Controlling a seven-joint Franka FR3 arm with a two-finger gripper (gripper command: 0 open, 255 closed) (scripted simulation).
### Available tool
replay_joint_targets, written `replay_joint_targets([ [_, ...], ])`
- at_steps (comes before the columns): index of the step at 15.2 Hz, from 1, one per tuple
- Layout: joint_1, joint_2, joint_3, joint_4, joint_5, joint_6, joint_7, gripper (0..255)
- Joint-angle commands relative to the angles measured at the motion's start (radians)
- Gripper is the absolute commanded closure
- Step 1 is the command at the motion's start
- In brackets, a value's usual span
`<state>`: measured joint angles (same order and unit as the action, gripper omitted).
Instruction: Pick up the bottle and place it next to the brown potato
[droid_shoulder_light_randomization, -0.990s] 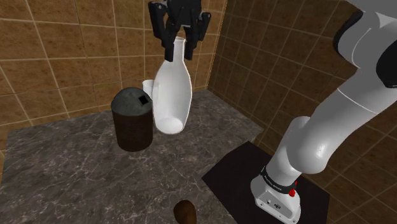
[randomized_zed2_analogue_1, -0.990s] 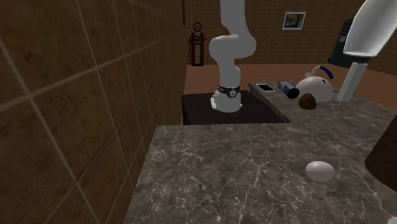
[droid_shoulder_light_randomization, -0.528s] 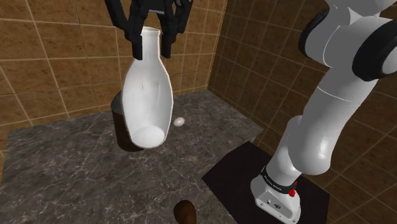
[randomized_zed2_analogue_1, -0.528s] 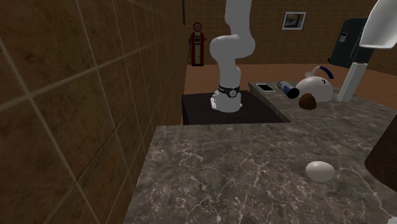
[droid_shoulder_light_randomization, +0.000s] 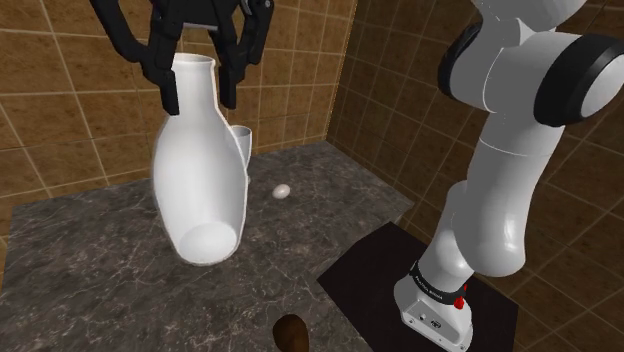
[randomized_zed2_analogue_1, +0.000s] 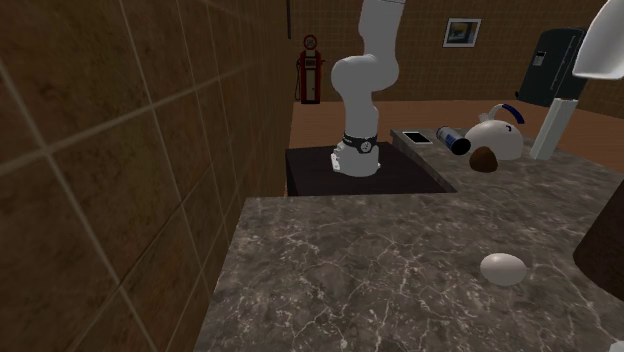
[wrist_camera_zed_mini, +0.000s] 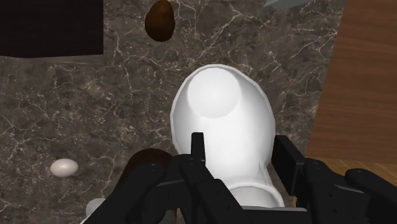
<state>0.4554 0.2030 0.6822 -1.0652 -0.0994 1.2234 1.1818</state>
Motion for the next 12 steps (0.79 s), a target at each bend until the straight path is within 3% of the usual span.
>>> replay_joint_targets([
  [1,-0.019,-0.028,-0.003,-0.063,0.02,0.041,-0.009,255],
  [12,-0.079,-0.149,-0.026,-0.355,0.1,0.236,-0.061,255],
])
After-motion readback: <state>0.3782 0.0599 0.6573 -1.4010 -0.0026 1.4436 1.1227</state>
